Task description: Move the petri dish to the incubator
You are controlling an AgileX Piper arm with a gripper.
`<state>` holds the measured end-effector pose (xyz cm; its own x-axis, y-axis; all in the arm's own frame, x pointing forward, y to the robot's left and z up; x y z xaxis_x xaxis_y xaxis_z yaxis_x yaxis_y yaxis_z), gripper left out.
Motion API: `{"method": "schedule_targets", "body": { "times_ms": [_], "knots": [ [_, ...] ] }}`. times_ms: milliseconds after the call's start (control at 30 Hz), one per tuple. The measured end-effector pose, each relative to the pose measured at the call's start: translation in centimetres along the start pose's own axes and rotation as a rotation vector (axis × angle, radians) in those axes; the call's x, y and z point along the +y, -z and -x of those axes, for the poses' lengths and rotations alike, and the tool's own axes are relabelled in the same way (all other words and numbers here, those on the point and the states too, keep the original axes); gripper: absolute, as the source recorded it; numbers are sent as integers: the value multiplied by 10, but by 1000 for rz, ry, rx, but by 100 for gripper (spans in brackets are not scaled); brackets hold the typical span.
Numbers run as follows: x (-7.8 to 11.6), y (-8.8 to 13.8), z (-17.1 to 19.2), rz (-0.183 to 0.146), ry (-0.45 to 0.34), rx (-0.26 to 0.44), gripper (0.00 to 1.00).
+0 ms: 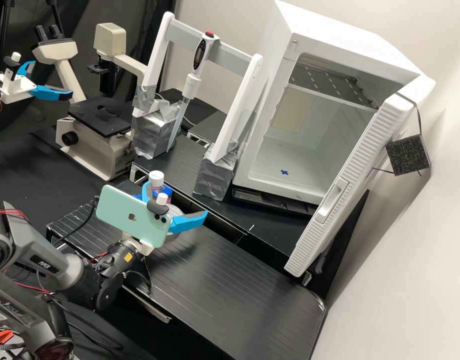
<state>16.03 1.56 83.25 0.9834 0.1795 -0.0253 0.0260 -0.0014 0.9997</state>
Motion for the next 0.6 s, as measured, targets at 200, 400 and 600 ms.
{"method": "schedule_targets", "body": {
  "times_ms": [200, 400, 600],
  "knots": [
    [-3, -1, 2, 25, 49, 9, 100],
    [-4, -4, 5, 6, 87, -4, 100],
    [-4, -8, 7, 1, 121, -20, 100]
  ]
}}
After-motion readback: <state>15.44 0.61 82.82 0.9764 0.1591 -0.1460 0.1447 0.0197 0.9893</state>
